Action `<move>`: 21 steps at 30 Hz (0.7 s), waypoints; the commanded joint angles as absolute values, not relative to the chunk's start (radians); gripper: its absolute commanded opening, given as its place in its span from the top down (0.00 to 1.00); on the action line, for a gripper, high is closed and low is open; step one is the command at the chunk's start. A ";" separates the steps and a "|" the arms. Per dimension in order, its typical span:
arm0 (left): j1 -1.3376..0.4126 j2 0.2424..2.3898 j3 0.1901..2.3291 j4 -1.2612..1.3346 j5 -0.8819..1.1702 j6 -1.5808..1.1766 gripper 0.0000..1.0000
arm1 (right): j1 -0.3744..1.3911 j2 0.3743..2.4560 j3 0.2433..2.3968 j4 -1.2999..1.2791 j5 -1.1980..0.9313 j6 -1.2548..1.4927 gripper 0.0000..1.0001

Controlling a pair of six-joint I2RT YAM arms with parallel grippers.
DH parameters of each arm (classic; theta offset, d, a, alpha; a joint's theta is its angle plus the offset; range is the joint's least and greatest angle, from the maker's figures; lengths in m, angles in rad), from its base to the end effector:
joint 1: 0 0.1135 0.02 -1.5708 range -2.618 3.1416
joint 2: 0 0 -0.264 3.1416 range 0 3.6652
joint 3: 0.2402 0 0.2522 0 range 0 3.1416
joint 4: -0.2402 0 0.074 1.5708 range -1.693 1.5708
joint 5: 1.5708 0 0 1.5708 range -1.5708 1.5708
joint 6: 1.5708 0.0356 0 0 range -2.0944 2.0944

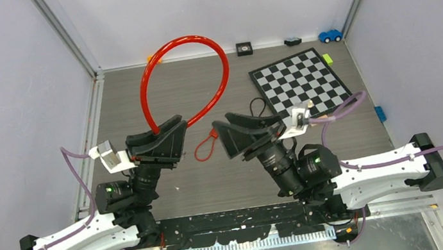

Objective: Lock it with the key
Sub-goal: Lock the lock.

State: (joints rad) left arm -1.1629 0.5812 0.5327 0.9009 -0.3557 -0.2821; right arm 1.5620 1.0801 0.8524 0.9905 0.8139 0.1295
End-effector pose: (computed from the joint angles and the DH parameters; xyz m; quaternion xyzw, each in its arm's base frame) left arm 0.0580 -0.1030 0.3873 -0.0023 0.3836 -0.5626 0.7323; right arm 0.0278 0.2187 0.4175 0.0375 0.5112 0.5288 0.6764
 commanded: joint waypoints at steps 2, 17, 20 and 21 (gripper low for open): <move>-1.162 0.576 0.551 0.997 -0.318 -0.296 1.00 | 1.543 1.077 0.972 0.985 1.068 0.289 0.28; -1.162 0.576 0.554 0.937 -0.260 -0.325 1.00 | 1.380 1.095 1.157 0.487 0.903 0.631 0.44; -1.162 0.574 0.554 0.926 -0.259 -0.329 1.00 | 1.379 1.119 1.204 0.448 0.859 0.580 0.62; -1.162 0.572 0.555 0.926 -0.258 -0.330 1.00 | 1.379 1.125 1.211 0.439 0.846 0.565 0.69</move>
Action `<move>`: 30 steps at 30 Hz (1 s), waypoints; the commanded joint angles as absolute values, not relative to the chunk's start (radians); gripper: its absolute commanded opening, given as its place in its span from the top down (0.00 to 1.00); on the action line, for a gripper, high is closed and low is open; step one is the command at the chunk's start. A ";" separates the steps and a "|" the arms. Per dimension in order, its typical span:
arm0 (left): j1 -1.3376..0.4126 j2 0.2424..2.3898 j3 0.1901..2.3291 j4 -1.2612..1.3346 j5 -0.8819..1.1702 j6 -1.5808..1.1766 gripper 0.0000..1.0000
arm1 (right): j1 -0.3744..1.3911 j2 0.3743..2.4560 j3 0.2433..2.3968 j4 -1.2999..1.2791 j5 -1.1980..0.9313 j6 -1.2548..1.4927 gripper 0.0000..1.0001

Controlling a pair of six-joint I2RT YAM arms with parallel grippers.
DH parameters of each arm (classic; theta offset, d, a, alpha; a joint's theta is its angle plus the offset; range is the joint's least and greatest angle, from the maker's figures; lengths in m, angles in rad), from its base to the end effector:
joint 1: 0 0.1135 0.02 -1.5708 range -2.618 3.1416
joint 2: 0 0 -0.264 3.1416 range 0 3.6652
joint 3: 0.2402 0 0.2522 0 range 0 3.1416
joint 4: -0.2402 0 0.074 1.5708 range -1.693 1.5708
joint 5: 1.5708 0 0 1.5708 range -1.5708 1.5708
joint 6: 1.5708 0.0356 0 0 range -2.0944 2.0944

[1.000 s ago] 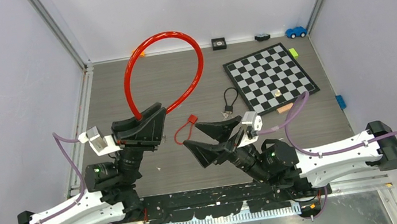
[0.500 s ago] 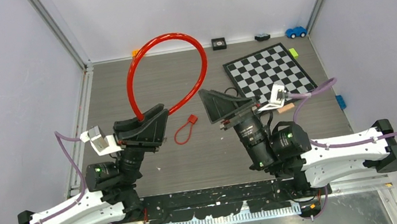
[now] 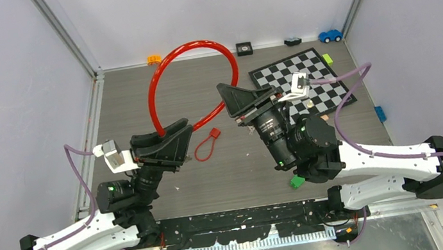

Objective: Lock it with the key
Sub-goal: Lock the lock.

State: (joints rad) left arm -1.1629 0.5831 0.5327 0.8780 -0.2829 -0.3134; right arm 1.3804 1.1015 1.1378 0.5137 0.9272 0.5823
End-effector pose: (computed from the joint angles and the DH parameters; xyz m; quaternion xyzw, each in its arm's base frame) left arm 0.0569 -0.1067 0.3861 0.0285 0.3817 -0.5829 0.7168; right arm 0.0705 0.2151 0.4677 0.1897 0.5542 0.5273 0.6154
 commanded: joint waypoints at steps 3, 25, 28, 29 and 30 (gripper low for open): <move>-1.163 0.572 0.555 0.924 -0.259 -0.328 1.00 | 1.379 1.145 1.226 0.428 0.806 0.541 0.86; -1.161 0.636 0.580 0.830 -0.143 -0.366 1.00 | 1.379 1.294 1.487 0.203 0.425 0.215 0.99; -1.162 0.641 0.586 0.820 -0.134 -0.367 1.00 | 1.379 1.312 1.513 0.178 0.385 0.210 0.99; -1.161 0.643 0.587 0.819 -0.132 -0.368 1.00 | 1.379 1.318 1.523 0.167 0.375 0.210 0.99; -1.162 0.644 0.586 0.820 -0.130 -0.368 1.00 | 1.379 1.326 1.532 0.155 0.366 0.210 0.99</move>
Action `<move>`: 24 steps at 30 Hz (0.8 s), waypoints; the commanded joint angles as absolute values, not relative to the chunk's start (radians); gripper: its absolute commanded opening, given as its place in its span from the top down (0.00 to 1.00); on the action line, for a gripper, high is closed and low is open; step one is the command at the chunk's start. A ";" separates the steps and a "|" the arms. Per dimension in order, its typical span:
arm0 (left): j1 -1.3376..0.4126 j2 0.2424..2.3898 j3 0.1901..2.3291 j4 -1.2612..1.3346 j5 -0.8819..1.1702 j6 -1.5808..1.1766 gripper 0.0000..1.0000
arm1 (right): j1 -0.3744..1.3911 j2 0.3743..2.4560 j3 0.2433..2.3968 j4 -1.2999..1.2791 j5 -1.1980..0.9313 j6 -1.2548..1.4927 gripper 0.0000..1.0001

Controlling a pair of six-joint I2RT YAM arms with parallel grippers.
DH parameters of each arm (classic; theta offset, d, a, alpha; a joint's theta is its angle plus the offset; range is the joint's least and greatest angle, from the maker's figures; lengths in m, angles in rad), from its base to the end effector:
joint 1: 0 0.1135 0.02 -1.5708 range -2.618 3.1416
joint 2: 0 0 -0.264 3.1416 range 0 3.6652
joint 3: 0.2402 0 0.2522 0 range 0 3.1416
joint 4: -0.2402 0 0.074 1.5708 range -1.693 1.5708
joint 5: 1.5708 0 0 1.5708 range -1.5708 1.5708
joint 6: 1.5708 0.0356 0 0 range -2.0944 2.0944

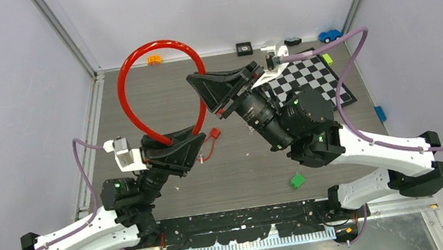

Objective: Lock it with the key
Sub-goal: Lock the lock.

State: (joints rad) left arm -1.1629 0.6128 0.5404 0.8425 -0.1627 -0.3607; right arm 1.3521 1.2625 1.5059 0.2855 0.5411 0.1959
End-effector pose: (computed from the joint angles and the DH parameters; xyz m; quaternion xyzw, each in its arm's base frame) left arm 0.0573 -0.1180 0.3834 0.0828 0.3868 -0.6106 0.6860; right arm 0.0729 0.2434 0.5351 -0.0679 0.5283 0.4891 0.6907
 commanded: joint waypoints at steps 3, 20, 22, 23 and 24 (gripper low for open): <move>-1.161 0.649 0.585 0.821 -0.124 -0.370 1.00 | 1.379 1.347 1.567 0.119 0.341 0.208 0.99; -1.162 0.619 0.460 1.069 -0.150 -0.322 1.00 | 1.379 1.413 1.636 0.007 0.219 0.281 0.99; -1.162 0.619 0.448 1.114 -0.139 -0.309 1.00 | 1.379 1.411 1.625 0.007 0.224 0.283 0.98; -1.161 0.622 0.440 1.134 -0.128 -0.296 1.00 | 1.379 1.406 1.614 0.011 0.229 0.284 0.97; -1.162 0.624 0.435 1.152 -0.121 -0.286 1.00 | 1.379 1.399 1.606 0.019 0.231 0.286 0.94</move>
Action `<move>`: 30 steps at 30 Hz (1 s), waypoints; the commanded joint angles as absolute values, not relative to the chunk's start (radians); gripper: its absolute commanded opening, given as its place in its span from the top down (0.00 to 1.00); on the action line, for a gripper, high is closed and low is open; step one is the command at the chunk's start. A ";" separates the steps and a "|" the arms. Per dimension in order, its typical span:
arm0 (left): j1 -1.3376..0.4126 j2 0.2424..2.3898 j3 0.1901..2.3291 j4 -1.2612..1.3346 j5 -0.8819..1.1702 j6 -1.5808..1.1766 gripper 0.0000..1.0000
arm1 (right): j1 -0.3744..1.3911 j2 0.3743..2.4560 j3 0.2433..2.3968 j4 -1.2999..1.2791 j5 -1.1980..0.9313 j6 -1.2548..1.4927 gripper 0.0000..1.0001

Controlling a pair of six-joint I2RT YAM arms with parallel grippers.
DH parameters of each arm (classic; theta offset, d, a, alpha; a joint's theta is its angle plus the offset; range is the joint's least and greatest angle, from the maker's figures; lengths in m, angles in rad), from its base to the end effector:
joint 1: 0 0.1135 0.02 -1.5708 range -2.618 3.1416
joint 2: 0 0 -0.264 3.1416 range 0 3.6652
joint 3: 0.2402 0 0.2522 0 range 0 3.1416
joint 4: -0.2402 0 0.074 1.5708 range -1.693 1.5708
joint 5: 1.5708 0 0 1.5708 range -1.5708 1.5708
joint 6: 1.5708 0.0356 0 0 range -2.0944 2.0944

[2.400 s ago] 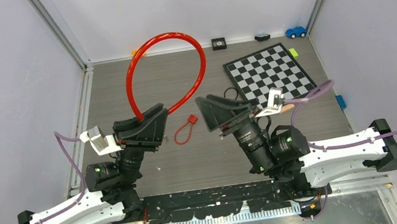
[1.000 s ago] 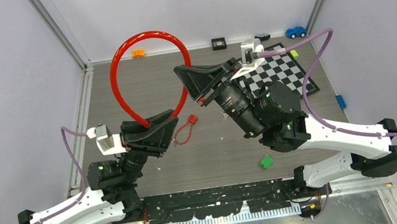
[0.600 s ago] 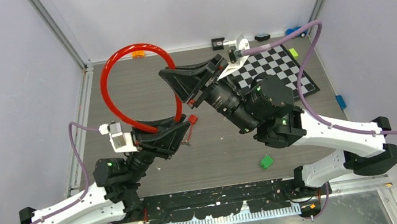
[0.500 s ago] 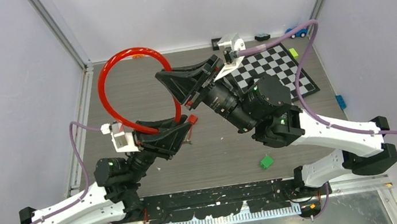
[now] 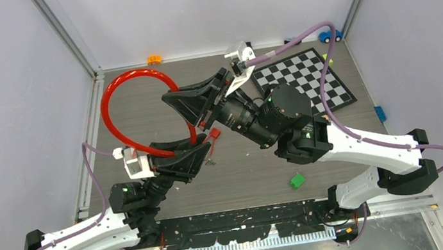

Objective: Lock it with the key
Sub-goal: Lock the lock.

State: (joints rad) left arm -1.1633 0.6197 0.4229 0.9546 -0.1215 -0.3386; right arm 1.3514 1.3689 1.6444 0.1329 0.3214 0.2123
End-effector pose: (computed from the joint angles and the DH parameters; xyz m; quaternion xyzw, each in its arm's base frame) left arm 0.0580 -0.1236 0.3529 0.1071 0.3839 -0.6080 0.6866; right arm 0.0731 0.2761 0.5393 -0.1796 0.5285 0.5190 0.6474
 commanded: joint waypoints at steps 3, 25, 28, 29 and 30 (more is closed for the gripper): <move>-1.162 0.624 0.416 1.206 -0.113 -0.264 1.00 | 1.379 1.377 1.590 0.027 0.231 0.295 0.80; -1.161 0.606 0.369 1.391 -0.171 -0.209 1.00 | 1.379 1.254 1.455 0.093 0.257 0.313 0.38; -1.161 0.594 0.367 1.395 -0.180 -0.206 1.00 | 1.379 1.224 1.424 0.142 0.233 0.288 0.34; -1.162 0.588 0.367 1.394 -0.181 -0.206 1.00 | 1.379 1.207 1.411 0.157 0.224 0.280 0.32; -1.162 0.580 0.368 1.389 -0.181 -0.206 1.00 | 1.379 1.191 1.394 0.177 0.213 0.269 0.31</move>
